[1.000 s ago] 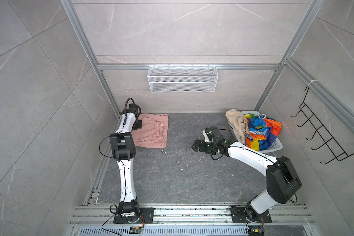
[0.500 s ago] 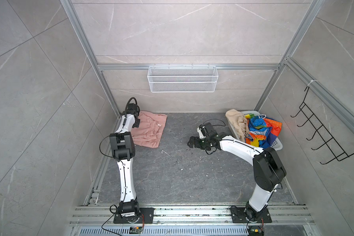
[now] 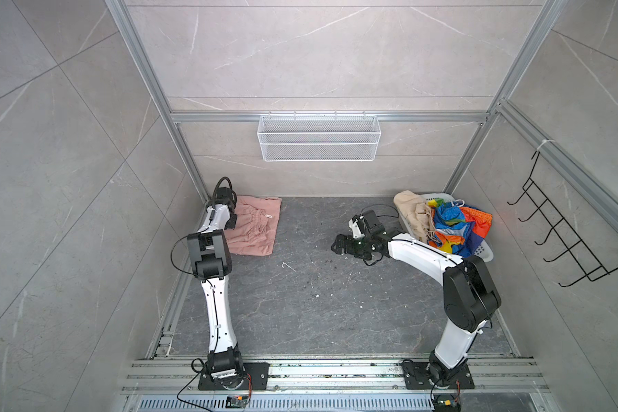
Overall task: Fold and stack the shorts
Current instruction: 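Release the pink shorts with the left gripper while the right gripper reaches into the basket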
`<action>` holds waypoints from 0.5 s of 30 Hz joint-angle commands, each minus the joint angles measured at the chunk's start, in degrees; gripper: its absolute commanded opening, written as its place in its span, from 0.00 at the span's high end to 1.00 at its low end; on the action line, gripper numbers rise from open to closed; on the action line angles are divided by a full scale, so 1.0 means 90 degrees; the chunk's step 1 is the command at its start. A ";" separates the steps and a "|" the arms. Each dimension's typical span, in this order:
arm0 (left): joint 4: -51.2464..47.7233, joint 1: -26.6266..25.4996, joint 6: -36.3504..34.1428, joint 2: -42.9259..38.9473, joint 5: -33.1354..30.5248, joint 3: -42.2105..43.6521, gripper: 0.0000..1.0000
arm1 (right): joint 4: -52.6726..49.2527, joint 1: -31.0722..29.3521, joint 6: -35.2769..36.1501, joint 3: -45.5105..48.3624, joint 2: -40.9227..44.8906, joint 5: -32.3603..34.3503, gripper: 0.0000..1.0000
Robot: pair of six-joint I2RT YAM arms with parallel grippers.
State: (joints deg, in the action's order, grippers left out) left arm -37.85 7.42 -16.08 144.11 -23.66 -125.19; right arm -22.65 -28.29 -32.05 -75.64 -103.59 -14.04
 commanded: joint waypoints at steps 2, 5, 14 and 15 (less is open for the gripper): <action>-0.0058 -0.0013 0.0313 -0.0704 -0.0191 0.0056 0.24 | -0.0373 0.0349 0.0160 0.0155 0.0845 -0.0015 0.01; -0.0250 -0.0045 0.0659 -0.1062 -0.0026 0.0066 0.00 | -0.0709 0.0800 0.0248 0.0323 0.1612 0.0187 0.01; 0.0345 -0.1043 0.1106 -0.3423 0.0071 0.1480 0.00 | -0.1449 0.2682 0.0424 0.0737 0.3118 0.1062 0.01; 0.0408 -0.1286 0.1231 -0.3682 0.0066 0.1642 0.00 | -0.1456 0.2963 0.0436 0.0694 0.3063 0.1043 0.01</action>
State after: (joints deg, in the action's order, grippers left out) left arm -37.80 1.76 -8.05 119.72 -23.55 -112.49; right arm -31.81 -6.00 -29.69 -70.85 -74.81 -7.35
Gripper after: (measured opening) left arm 0.996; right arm 0.992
